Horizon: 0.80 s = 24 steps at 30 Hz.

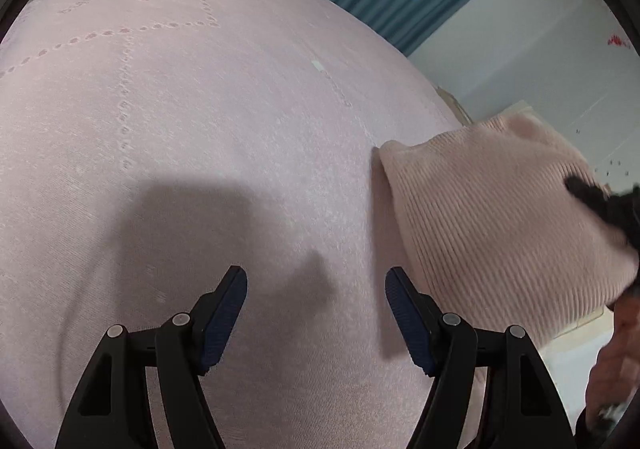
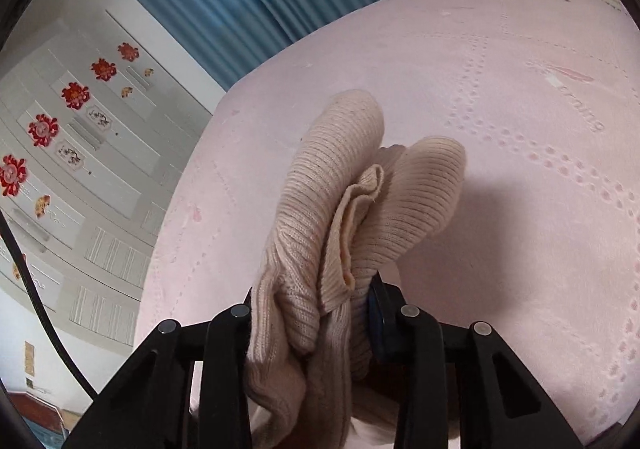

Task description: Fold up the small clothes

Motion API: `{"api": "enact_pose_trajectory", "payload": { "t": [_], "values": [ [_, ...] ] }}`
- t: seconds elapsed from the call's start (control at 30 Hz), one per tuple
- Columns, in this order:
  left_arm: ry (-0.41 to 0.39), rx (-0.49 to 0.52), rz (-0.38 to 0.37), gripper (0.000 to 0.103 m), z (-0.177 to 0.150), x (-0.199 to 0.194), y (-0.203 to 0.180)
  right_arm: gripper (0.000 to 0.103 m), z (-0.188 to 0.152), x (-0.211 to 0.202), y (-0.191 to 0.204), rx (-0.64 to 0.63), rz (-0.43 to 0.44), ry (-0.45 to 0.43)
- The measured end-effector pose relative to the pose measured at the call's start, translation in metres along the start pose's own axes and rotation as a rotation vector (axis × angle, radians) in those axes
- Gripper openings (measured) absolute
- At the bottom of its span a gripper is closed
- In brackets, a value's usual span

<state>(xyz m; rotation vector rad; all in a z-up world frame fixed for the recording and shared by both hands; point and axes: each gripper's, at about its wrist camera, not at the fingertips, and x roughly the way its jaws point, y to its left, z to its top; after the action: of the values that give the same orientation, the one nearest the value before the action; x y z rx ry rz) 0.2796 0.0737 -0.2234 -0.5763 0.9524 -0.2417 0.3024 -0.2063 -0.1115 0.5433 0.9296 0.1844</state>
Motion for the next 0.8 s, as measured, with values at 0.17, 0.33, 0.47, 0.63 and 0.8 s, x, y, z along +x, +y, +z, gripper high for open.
{"api": "enact_pose_trajectory", "payload": {
  "t": [0.17, 0.33, 0.47, 0.63, 0.8],
  "values": [
    [-0.005, -0.064, -0.010, 0.070, 0.005, -0.007, 0.019, 0.035, 0.013, 0.017, 0.027, -0.055, 0.098, -0.017],
    [0.008, -0.122, -0.025, 0.070, 0.008, -0.009, 0.036, 0.039, -0.005, 0.062, -0.026, 0.023, 0.086, 0.020],
    [0.032, -0.114, -0.014, 0.070, 0.007, 0.002, 0.030, 0.045, -0.030, 0.098, -0.096, 0.097, -0.093, 0.118],
    [0.029, -0.017, 0.047, 0.070, 0.002, 0.014, 0.003, 0.050, -0.033, 0.062, -0.135, 0.132, 0.031, 0.084],
    [0.029, 0.122, 0.091, 0.070, -0.009, 0.023, -0.030, 0.050, -0.043, 0.029, -0.115, -0.063, 0.119, 0.025]
  ]
}}
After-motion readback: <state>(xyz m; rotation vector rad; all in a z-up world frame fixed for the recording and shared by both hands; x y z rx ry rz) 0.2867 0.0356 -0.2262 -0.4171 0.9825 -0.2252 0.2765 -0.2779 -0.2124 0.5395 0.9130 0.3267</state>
